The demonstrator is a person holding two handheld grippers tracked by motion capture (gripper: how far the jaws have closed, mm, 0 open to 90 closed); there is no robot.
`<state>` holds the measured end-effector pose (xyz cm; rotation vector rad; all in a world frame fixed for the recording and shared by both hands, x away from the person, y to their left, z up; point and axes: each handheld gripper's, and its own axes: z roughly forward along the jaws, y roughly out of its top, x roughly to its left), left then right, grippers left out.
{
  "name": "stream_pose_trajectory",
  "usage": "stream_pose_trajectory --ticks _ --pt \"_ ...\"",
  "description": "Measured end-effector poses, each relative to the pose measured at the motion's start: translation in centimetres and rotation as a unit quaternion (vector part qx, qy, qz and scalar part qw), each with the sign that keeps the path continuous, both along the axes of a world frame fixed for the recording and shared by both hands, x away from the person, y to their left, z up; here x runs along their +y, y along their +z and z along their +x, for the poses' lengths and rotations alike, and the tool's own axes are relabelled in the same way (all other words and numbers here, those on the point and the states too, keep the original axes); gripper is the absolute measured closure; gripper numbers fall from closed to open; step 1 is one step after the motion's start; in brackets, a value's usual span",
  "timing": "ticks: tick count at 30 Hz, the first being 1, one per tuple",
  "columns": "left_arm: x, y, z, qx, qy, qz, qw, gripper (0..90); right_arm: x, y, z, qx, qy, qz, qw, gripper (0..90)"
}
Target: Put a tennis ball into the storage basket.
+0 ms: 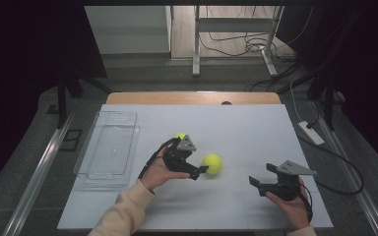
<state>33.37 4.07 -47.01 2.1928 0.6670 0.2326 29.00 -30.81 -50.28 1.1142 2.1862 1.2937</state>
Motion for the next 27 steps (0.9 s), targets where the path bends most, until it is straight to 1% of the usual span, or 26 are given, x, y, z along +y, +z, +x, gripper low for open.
stream_pose_trajectory --ticks 9,16,17,20,22,27 --pt "-1.0 -0.5 0.2 0.006 -0.008 0.009 0.9999 10.9 -0.3 0.0 0.0 0.001 -0.004 0.003 1.0 11.9" --pt "-2.3 -0.9 0.7 0.018 -0.016 0.016 0.9996 10.6 -0.4 0.0 0.0 0.001 -0.002 0.003 1.0 11.9" --pt "-2.4 -0.9 0.8 0.019 -0.02 0.019 0.9994 10.5 -0.4 0.0 0.0 0.001 -0.002 0.003 1.0 11.9" --pt "-2.9 -1.1 1.0 0.026 -0.021 0.019 0.9993 10.1 -0.3 0.0 0.0 0.001 -0.003 0.003 1.0 11.9" --pt "-3.3 -1.2 1.3 0.032 -0.027 0.029 0.9987 9.0 -0.3 0.0 0.0 0.001 -0.002 0.002 1.0 11.9" --pt "-4.0 -1.6 1.6 0.041 -0.031 0.035 0.9981 7.9 -0.4 0.0 0.0 0.002 -0.002 0.002 1.0 11.8"
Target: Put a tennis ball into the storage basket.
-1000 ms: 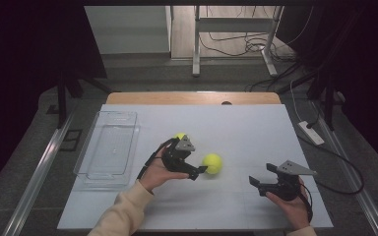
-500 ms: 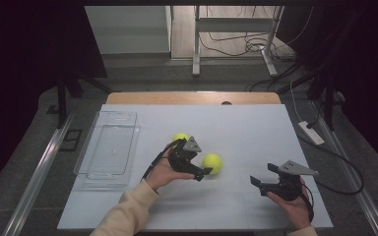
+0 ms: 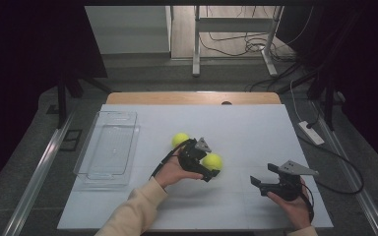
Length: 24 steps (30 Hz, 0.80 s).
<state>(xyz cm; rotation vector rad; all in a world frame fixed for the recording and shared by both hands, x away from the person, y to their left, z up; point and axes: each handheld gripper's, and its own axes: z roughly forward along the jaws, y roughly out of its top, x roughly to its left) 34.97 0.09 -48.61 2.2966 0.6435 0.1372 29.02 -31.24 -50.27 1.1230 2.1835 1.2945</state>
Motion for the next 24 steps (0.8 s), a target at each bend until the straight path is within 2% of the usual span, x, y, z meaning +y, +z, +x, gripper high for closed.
stream_pose_trajectory --ticks 10,14,19,24 --pt "-1.2 -0.9 0.5 0.008 -0.01 0.012 0.9998 7.9 0.0 0.0 0.0 0.001 0.0 0.001 1.0 11.8" --pt "-1.6 -1.2 0.7 0.004 -0.006 0.019 0.9998 7.9 0.0 0.0 0.0 0.002 -0.001 -0.001 1.0 11.8" --pt "-1.8 -1.5 1.1 0.011 0.003 0.023 0.9997 8.7 -0.1 -0.1 0.0 0.002 -0.002 0.001 1.0 11.8" --pt "-2.3 -2.3 1.4 0.013 0.012 0.045 0.9988 10.7 -0.1 0.0 0.0 0.001 -0.002 0.001 1.0 11.8"
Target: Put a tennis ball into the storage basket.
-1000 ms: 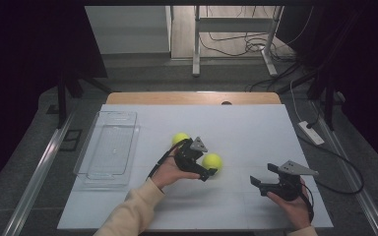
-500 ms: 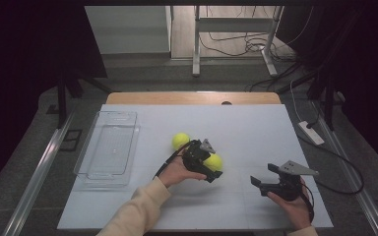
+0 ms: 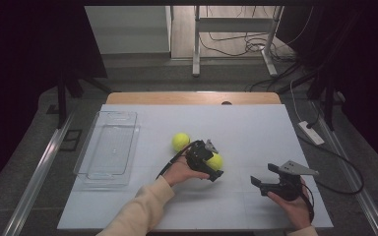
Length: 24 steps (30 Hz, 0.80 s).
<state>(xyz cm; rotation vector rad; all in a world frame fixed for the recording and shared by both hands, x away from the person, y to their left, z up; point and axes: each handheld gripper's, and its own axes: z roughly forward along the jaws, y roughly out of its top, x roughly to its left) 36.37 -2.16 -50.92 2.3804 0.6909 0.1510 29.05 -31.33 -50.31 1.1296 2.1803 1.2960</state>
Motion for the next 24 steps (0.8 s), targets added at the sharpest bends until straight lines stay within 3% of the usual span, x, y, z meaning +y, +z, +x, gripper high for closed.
stream_pose_trajectory --ticks 4,7,11,24 --pt "-0.2 -0.3 0.1 -0.011 0.016 0.018 0.9996 15.0 -0.1 0.0 0.0 -0.001 0.0 0.001 1.0 11.8" --pt "-0.1 -0.3 0.2 -0.014 0.014 0.01 0.9997 26.3 -0.1 0.0 0.0 -0.001 -0.002 0.002 1.0 11.8" --pt "-0.1 -0.2 0.1 -0.019 0.015 0.013 0.9996 26.9 -0.2 0.1 0.0 -0.001 -0.003 0.002 1.0 11.9" --pt "1.0 1.6 -0.7 -0.041 0.011 -0.018 0.9989 27.3 -0.2 0.0 0.0 -0.001 -0.003 0.001 1.0 11.9"
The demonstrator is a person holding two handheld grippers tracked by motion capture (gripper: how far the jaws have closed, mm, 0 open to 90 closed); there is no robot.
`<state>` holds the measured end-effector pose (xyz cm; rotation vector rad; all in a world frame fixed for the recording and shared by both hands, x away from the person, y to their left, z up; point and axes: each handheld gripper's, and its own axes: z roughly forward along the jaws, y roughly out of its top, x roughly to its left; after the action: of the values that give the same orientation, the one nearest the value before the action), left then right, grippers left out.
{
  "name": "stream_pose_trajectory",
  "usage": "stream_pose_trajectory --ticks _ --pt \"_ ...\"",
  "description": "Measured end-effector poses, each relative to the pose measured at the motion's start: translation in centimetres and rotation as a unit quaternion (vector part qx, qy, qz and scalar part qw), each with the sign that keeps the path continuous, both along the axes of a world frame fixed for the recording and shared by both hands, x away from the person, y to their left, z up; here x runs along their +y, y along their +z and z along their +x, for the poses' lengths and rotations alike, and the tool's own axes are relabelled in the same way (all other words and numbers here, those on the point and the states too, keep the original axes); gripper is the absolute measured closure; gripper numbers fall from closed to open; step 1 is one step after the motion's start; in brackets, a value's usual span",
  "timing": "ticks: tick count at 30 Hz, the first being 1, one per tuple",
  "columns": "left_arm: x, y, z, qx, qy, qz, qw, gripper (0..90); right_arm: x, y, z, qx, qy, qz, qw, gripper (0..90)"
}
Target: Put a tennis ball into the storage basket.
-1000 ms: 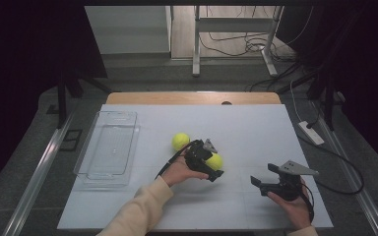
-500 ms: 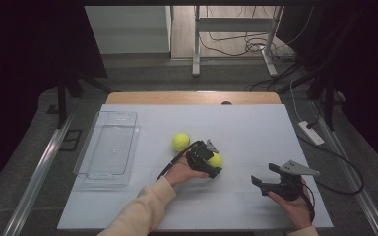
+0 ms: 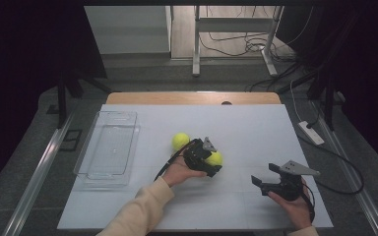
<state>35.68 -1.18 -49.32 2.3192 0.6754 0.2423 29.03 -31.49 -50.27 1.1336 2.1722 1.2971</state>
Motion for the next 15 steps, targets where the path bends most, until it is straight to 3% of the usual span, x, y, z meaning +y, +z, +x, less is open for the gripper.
stream_pose_trajectory --ticks 15 --pt "1.6 1.2 -1.1 -0.018 0.008 -0.032 0.9993 27.2 0.0 0.0 0.0 0.0 -0.001 0.0 1.0 12.0"
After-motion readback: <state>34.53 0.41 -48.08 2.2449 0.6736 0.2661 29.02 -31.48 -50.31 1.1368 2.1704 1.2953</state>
